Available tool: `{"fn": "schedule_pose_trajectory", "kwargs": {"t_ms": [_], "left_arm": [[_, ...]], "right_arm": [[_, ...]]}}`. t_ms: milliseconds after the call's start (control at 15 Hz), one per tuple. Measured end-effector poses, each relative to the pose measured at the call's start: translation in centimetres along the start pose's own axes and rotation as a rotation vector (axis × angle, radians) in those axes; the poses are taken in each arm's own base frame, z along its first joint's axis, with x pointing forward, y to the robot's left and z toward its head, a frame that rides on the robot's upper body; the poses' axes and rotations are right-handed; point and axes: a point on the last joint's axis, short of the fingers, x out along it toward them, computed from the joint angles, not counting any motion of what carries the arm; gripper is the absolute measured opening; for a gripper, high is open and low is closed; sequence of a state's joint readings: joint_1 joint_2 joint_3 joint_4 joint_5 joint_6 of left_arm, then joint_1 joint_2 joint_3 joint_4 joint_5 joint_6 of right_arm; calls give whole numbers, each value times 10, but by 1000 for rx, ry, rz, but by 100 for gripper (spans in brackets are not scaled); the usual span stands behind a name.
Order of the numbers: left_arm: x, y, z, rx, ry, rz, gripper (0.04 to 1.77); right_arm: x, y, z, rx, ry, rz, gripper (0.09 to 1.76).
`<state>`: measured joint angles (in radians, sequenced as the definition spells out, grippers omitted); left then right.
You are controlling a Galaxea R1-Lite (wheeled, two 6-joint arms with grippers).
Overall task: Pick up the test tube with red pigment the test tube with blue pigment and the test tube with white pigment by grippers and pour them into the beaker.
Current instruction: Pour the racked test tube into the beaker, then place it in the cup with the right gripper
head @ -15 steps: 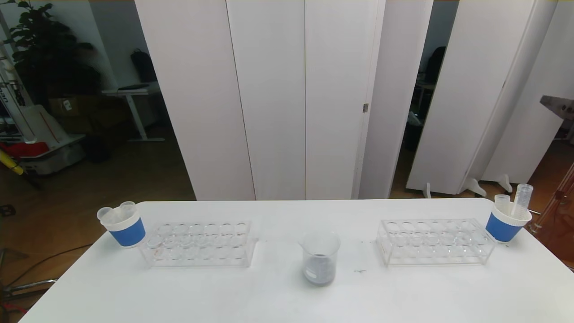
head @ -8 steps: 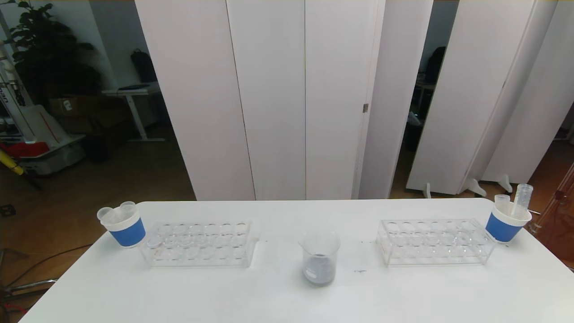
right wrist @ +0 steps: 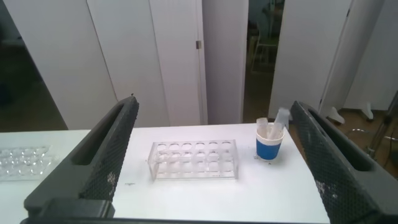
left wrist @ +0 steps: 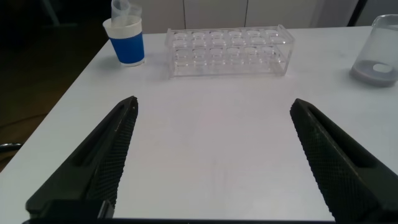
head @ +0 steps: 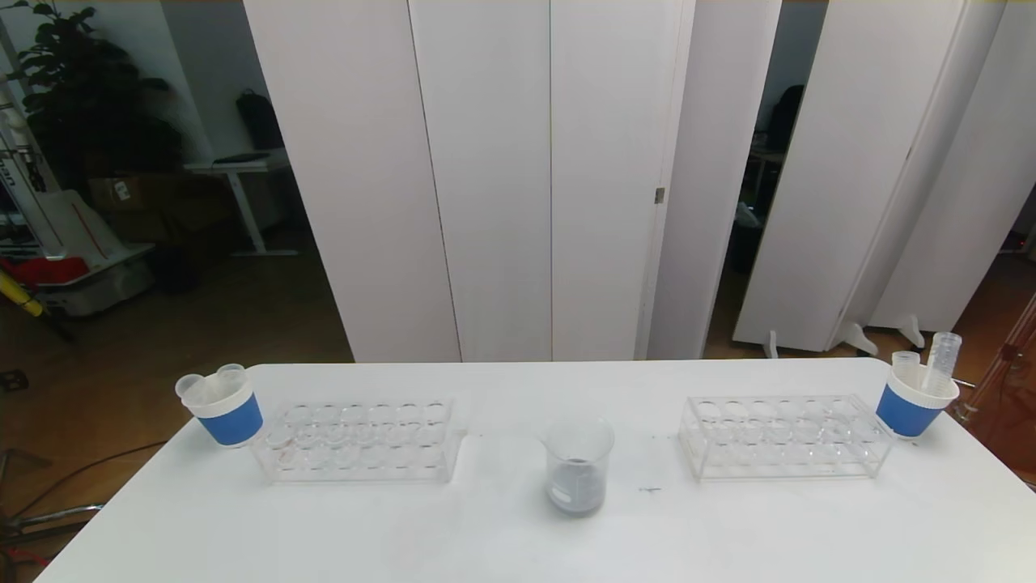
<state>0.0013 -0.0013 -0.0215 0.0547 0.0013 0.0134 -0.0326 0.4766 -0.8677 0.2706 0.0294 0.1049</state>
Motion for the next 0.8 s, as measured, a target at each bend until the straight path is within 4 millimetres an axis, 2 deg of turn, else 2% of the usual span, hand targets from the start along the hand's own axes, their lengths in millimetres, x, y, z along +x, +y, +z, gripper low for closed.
{"fn": "schedule_pose_trajectory", "kwargs": {"t_ms": [200,400,533,800], "left_arm": [[0,0,0,0,0,0,175],[0,0,0,0,0,0,175],[0,0,0,0,0,0,175],[0,0,0,0,0,0,175]], "right_arm": [[-33,-3,-40,-2,-4,-7,175],[-46,-9,-85,-3,13,-16,175],[-47,-13,-115,-4,41,-27,175],[-32,-20,-170,-14,137,-68,174]]}}
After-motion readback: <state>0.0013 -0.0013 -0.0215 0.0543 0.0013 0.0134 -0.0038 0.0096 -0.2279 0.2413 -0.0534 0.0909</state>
